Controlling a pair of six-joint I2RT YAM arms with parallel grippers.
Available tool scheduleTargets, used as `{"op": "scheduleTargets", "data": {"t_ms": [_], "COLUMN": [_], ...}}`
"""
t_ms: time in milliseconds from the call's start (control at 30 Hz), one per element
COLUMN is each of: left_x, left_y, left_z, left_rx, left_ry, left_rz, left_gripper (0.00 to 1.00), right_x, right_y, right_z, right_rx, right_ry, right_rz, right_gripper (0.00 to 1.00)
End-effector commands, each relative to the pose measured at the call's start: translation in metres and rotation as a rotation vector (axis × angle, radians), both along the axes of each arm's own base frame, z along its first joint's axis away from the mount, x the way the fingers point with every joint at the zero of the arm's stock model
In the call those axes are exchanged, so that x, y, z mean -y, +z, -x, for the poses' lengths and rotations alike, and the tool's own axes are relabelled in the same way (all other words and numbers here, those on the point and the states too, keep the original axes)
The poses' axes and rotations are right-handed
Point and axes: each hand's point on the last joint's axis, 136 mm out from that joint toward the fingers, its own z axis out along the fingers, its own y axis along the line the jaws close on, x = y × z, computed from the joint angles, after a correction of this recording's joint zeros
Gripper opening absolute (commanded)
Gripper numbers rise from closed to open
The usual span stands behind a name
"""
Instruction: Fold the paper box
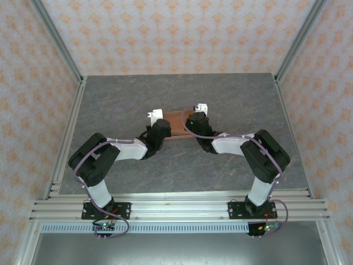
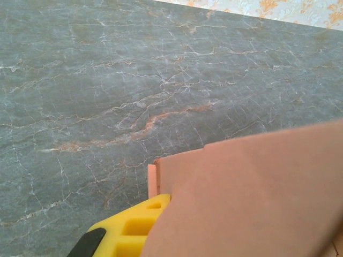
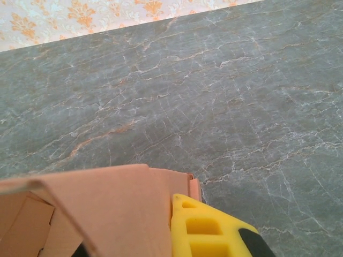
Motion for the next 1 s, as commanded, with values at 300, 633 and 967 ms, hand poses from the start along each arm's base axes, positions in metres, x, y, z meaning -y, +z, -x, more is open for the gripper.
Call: {"op": "scheduleTargets", "data": {"t_ms": [300, 633, 967], "left_x": [-0.035, -0.041, -0.036], "left_y": [-0.021, -0.027, -0.032], "left_z": [0.021, 0.025, 0.027], "left_rx": [0.022, 0.048, 0.072], "left_ry": [0.15, 0.179, 0.185], "left_rz": [-0.176, -0.21, -0.233], "left_gripper": [0.0, 0.0, 0.0], "right_x": [0.034, 0.041, 0.04], "right_y": [-0.039, -0.05, -0.049], "right_z": [0.017, 0.023, 0.027], "right_rx": [-0.054, -0.036, 0.015], "right_ry": [-0.092, -0.101, -0.107], "right_rz": [0.045, 0.047, 0.05], "right_gripper": [0.05, 0.07, 0.07]}}
